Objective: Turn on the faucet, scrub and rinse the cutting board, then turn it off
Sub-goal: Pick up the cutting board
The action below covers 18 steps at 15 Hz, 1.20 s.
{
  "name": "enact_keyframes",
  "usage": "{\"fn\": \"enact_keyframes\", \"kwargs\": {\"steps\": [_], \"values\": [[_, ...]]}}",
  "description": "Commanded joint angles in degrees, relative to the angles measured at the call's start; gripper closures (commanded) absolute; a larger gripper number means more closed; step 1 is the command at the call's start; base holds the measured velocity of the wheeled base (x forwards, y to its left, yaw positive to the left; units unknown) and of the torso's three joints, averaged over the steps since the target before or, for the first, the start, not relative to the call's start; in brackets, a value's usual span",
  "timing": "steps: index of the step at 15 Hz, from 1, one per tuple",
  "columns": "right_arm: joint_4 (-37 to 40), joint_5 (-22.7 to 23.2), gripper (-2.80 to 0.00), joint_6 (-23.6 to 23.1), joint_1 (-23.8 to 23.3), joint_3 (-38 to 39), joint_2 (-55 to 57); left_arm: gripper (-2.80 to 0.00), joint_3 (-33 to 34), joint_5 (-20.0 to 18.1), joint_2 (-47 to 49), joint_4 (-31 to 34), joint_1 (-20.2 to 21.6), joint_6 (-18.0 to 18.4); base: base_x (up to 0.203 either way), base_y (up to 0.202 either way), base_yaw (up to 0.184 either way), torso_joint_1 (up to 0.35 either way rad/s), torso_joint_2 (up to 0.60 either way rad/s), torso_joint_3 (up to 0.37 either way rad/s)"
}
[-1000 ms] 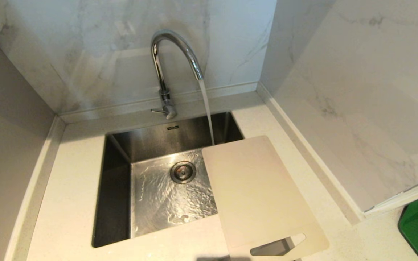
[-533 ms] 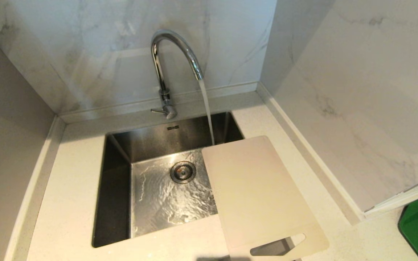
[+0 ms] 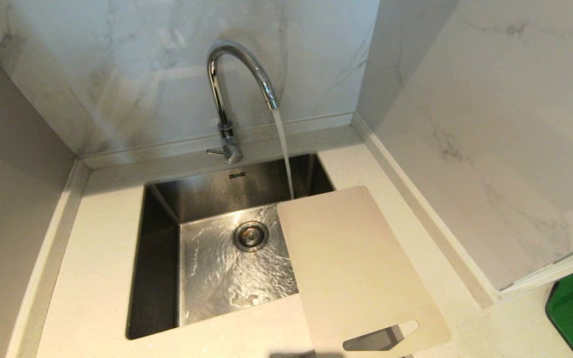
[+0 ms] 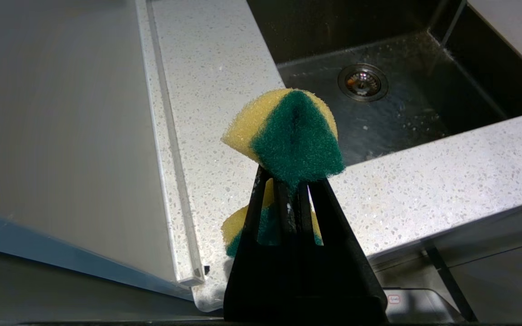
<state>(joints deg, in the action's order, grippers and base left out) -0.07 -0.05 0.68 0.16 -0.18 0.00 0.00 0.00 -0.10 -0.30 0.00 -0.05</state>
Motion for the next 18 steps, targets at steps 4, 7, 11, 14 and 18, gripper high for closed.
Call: {"fn": "enact_keyframes", "kwargs": {"steps": [4,7,11,14,18], "values": [[0.51,-0.04,0.00,0.11,0.02,-0.17,0.00,0.00,0.00,0.00,0.10,-0.05,0.00,-0.04,0.000,0.000,0.000,0.000,0.00,0.000],[1.32,-0.04,0.00,0.10,0.02,-0.32,0.84,0.00,0.00,0.00,0.10,0.03,0.00,-0.14,0.000,0.000,0.000,0.000,0.00,0.000],[1.47,-0.04,0.00,-0.21,0.02,-0.43,3.72,0.00,0.00,0.00,0.10,0.04,0.00,-0.19,0.000,0.000,0.000,0.000,0.00,0.000],[1.54,0.14,0.00,-1.67,0.02,-2.42,6.12,0.00,0.00,0.00,0.10,0.05,0.00,-0.21,0.000,0.000,0.000,0.000,0.00,0.000],[1.77,1.46,0.00,-1.60,0.02,-12.19,15.65,0.00,0.00,0.00,0.10,0.04,0.00,-0.21,0.000,0.000,0.000,0.000,0.00,0.000]]}}
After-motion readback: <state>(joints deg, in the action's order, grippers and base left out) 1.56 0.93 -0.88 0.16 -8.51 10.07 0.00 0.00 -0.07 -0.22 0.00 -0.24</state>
